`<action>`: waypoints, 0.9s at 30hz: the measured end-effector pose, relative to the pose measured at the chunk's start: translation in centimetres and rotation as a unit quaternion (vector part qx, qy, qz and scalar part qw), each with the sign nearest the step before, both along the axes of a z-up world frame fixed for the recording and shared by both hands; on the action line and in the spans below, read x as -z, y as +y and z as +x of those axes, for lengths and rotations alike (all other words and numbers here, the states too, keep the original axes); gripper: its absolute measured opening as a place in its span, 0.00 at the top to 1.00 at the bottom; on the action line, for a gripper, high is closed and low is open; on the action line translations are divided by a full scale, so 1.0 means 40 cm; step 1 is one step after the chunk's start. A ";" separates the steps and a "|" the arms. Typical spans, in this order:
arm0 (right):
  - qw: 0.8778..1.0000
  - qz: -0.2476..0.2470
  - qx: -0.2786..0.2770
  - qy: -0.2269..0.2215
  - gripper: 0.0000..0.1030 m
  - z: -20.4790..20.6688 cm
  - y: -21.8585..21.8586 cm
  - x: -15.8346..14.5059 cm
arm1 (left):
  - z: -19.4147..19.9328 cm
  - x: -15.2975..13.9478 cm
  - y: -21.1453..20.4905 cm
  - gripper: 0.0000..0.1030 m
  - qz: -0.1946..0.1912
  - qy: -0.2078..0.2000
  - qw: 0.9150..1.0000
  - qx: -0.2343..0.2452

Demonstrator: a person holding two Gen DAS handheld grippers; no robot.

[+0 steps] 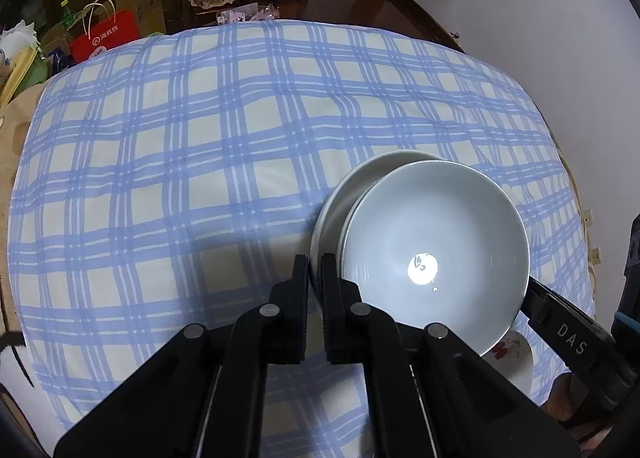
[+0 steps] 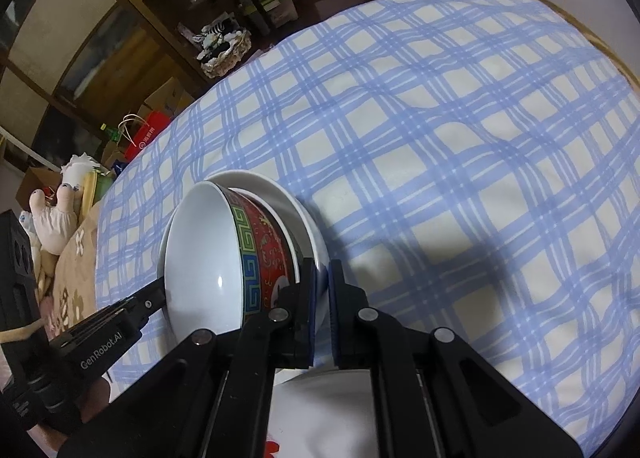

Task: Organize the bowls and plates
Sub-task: 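Lift the bowl stack with both tools and carry it over the cherry plates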

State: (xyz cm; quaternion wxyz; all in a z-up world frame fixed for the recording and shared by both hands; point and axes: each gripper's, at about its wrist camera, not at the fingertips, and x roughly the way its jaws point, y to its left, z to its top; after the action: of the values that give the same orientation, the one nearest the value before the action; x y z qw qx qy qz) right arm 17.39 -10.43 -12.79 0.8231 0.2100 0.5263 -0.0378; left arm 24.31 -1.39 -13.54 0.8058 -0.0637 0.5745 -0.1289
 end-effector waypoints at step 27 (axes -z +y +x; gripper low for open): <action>0.999 -0.007 -0.041 0.010 0.91 0.007 0.006 0.006 | -0.017 0.004 -0.001 0.95 -0.012 -0.010 1.000 -0.001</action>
State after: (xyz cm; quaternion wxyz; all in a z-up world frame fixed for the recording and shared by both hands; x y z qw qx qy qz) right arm 17.67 -10.19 -13.02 0.8204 0.1822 0.5419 -0.0100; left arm 23.63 -1.43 -13.72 0.8109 -0.0731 0.5646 -0.1353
